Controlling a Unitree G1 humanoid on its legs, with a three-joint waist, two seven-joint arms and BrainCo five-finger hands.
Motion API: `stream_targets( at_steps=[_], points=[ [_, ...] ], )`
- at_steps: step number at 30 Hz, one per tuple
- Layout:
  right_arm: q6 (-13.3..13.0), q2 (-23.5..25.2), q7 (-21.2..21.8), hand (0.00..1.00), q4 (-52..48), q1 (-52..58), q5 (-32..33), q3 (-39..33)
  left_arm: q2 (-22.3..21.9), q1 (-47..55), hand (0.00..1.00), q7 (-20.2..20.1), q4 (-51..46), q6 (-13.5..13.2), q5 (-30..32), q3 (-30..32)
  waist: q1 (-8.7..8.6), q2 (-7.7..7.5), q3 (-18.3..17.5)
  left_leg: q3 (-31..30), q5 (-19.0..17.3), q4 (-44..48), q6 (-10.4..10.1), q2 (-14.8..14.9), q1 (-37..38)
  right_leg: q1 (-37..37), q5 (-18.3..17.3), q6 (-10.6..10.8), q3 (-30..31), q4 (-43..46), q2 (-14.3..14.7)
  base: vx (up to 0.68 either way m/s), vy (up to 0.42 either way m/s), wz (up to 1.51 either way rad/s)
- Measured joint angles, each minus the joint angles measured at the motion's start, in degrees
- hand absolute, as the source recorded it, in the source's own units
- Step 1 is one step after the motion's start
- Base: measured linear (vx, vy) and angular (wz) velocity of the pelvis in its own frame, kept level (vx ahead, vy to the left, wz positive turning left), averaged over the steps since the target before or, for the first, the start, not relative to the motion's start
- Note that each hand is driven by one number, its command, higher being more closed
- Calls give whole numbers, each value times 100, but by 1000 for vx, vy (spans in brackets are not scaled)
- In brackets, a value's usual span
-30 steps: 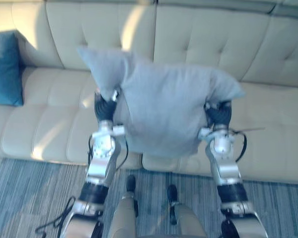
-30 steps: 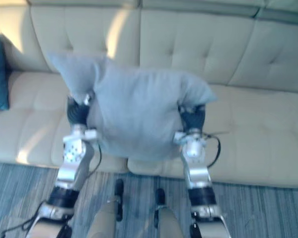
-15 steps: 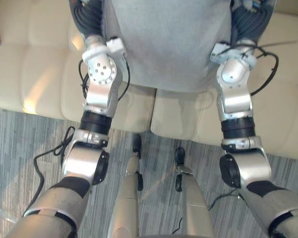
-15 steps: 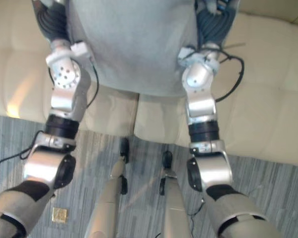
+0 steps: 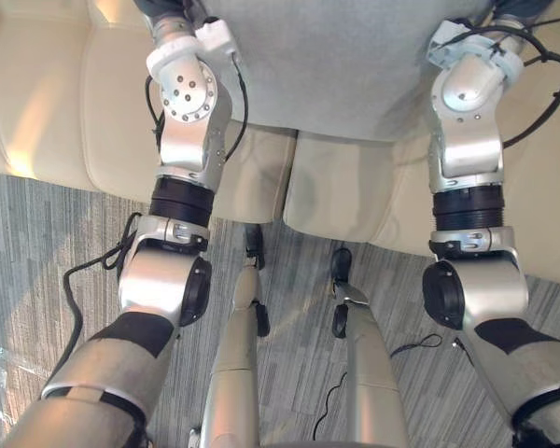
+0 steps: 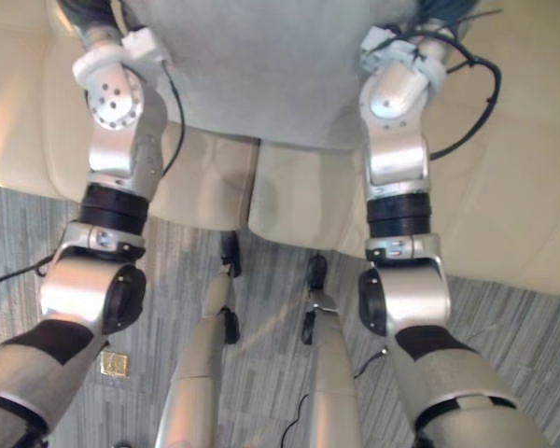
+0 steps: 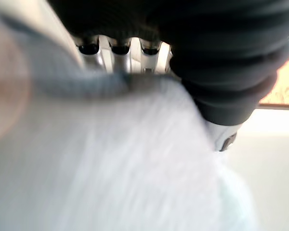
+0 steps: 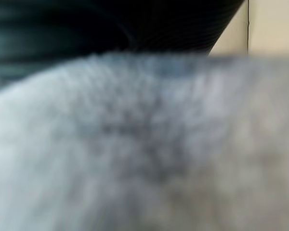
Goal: Pick up cushions and gather them together orderly.
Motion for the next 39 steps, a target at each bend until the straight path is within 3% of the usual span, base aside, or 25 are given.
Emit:
stream_targets(
  at_steps=[3, 11, 15, 17, 23, 28, 31, 35, 39],
  points=[
    [-102, -32, 253, 0, -73, 482, 264, -154, 236, 466, 0, -206, -181, -11, -329, 146, -41, -2, -1, 77, -6, 204, 5, 60, 84, 190, 0, 0, -28, 11, 33, -2, -104, 5],
    [-317, -562, 1413, 0, -77, 2252, 1151, -377, 905, 1737, 0, -1096, -282, -18, -828, 401, -99, -27, -17, 273, -408, 465, 62, 200, 825, 1040, -111, -68, -47, -130, 109, -11, -82, -9],
    [-447, -558, 1846, 0, -114, 3287, 1568, -461, 971, 2855, 0, -1375, -633, -32, -819, 483, -111, -78, -59, 300, -457, 436, 72, 238, 1195, 1466, -140, -25, -46, -337, 147, 44, -57, -5],
    [-478, -375, 1964, 0, -158, 3810, 1626, -540, 846, 3488, 0, -1417, -679, -32, -816, 485, -114, -93, -67, 293, -480, 431, 109, 233, 1406, 1695, -155, -16, -40, -388, 141, 67, -45, 2],
    [-557, 814, 2370, 0, -602, 6008, 1752, -515, -267, 5801, 0, -1793, -631, 128, -414, 44, -90, -174, -141, 455, -741, 401, 57, 138, 2600, 2884, -322, -20, 82, -581, 59, 115, -52, -4],
    [-530, 1415, 2717, 0, 159, 7223, 1536, -430, -928, 6857, 0, -2192, 383, 424, 202, -171, -161, -281, -491, 542, -931, 39, -28, 72, 3773, 4000, -450, 30, 119, -1017, 61, 96, -11, -9],
    [-453, 1657, 2822, 0, 855, 7508, 1541, -489, -1326, 7246, 0, -2280, 1056, 562, 291, 167, -168, -274, -833, 614, -1034, -65, -68, 72, 4216, 4513, -464, 9, 119, -1320, 60, 98, 0, -7],
    [-399, 1890, 2922, 0, 1515, 7580, 1523, -544, -1489, 7453, 0, -2325, 1689, 701, 614, 369, -158, -211, -1099, 673, -1129, -198, -104, 48, 4721, 5083, -409, 57, 143, -1670, 55, 127, 19, -6],
    [-356, 1888, 2951, 0, 1980, 7472, 1410, -598, -1516, 7456, 0, -2332, 1899, 790, 813, 630, -140, -175, -1134, 786, -1202, -242, -161, 42, 5043, 5453, -274, 53, 277, -1969, 71, 90, 21, -17]
  ],
)
